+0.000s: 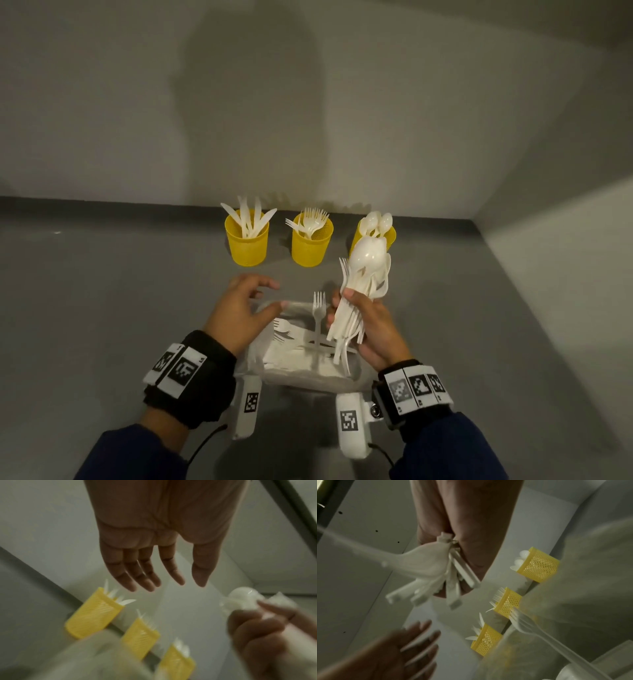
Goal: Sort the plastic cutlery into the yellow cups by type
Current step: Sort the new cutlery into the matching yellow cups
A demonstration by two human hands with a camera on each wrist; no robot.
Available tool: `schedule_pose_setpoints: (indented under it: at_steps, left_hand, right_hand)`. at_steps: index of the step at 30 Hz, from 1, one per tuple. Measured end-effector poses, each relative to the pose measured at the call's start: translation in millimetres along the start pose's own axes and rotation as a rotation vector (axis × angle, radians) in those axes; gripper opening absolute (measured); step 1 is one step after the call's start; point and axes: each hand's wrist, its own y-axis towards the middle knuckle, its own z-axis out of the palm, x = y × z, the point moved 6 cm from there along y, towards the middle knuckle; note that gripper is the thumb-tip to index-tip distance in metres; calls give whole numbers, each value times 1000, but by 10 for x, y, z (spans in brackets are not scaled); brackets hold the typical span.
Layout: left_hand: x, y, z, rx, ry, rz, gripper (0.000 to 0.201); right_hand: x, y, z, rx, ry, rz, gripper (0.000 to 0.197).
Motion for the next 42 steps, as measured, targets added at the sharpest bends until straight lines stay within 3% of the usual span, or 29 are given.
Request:
schedule_pose_setpoints:
  at_steps: [4, 7, 10, 14, 19, 28, 32, 35, 39, 42]
  left_hand:
    - [-480, 34, 306, 112, -234, -11, 14]
    - [-541, 86, 564, 184, -317, -90, 11]
    - [-535, 151, 683, 158, -353, -165, 8]
    - [-617, 239, 763, 154, -405, -194, 6]
    - [-660, 419, 852, 84, -475, -258, 9]
    - [-852, 831, 1281, 175, -469, -275, 22]
    - [-1015, 1003, 1485, 219, -455, -241, 21]
    - [-1113, 1173, 1559, 192, -446, -223, 19]
    - [-1098, 1568, 1594, 31, -559, -290, 15]
    - [-948, 1881, 1641, -127, -538, -326, 15]
  right_hand:
    - [-3, 27, -40, 16, -37, 35, 10]
    - [-36, 69, -106, 42, -109, 81, 31]
    - [-47, 115, -179, 72, -128, 112, 48]
    - [83, 175, -273, 138, -184, 80, 37]
    - [275, 310, -335, 184, -194, 35, 58]
    - [564, 572, -748, 162, -202, -1, 89]
    - [733, 649, -1021, 91, -195, -4, 87]
    - [831, 716, -1297, -11, -204, 15, 69]
    - [955, 819, -1587, -82, -170, 21, 36]
    - [1028, 881, -1696, -92, -165, 21, 25]
